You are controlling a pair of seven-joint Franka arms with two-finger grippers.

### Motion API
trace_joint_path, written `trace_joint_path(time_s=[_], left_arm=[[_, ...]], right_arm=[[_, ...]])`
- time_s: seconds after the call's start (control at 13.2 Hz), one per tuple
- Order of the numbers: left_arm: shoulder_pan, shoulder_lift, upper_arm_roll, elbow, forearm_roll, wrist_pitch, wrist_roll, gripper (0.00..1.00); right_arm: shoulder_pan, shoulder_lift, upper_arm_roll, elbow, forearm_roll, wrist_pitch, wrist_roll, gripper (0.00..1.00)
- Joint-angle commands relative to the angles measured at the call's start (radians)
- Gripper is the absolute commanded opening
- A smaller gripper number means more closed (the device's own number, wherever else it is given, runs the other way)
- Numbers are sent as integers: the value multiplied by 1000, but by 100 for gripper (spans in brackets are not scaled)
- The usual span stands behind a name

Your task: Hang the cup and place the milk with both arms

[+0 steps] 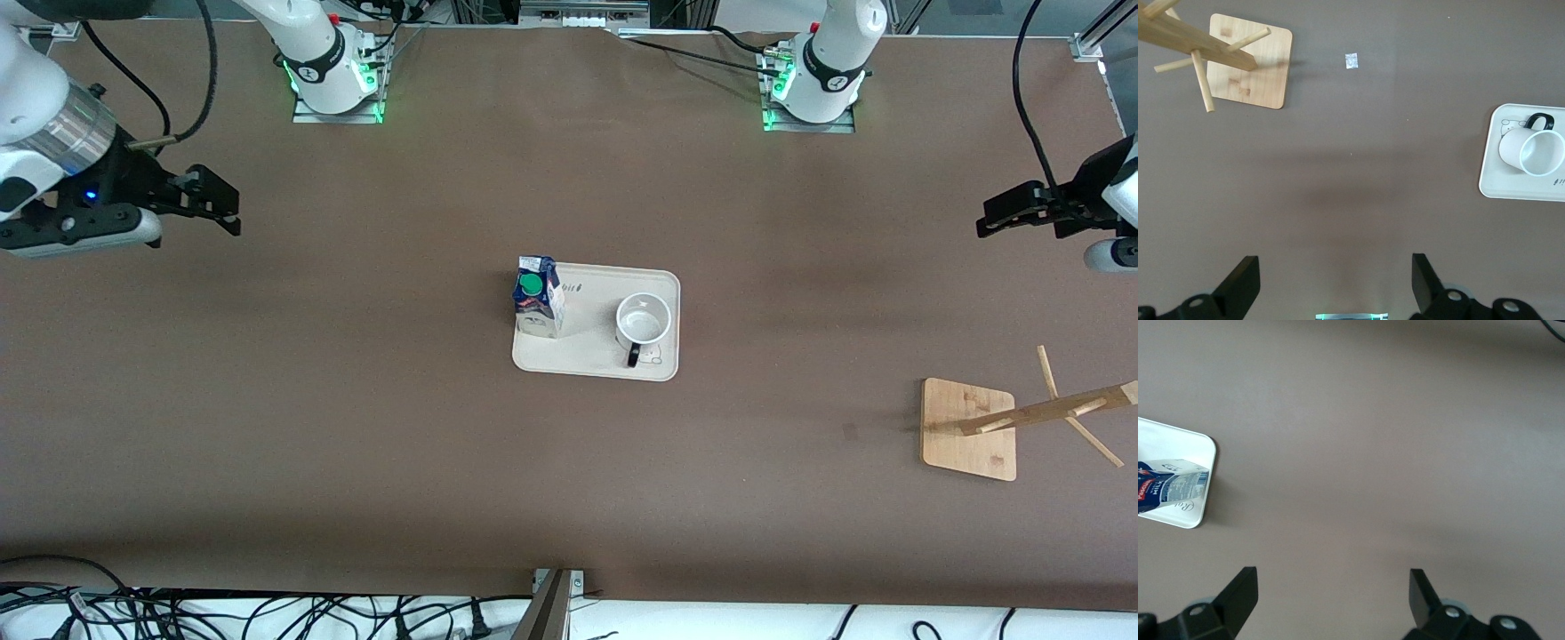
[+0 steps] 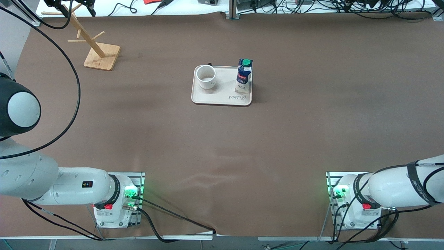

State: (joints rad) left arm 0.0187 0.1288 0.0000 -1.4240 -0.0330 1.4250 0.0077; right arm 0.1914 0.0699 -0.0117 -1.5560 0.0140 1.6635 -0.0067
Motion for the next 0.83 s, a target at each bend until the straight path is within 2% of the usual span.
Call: trace_joint_path(time_s=[0.0,0.08,0.15,0.53,0.76], left_arm=[[-2,-14,-18,-7,-8,-1,12,100],[-2,-11,-20,10,-8,-3,12,100],[-2,-9,-21,14,-8,-3,14,100],[-5,40,-20,16,-12,8,14,100],[-5,72,-20,16,-10,8,15,100]], right_arm=[[31,88,1,8,18,-25,-10,100],[78,131,-1,8,8,-80,-10,100],[101,152,-1,7,21,-62,10,100],[319,309,-1,20,89,189,408,100],[431,402,-1,65,121,298,667,100]])
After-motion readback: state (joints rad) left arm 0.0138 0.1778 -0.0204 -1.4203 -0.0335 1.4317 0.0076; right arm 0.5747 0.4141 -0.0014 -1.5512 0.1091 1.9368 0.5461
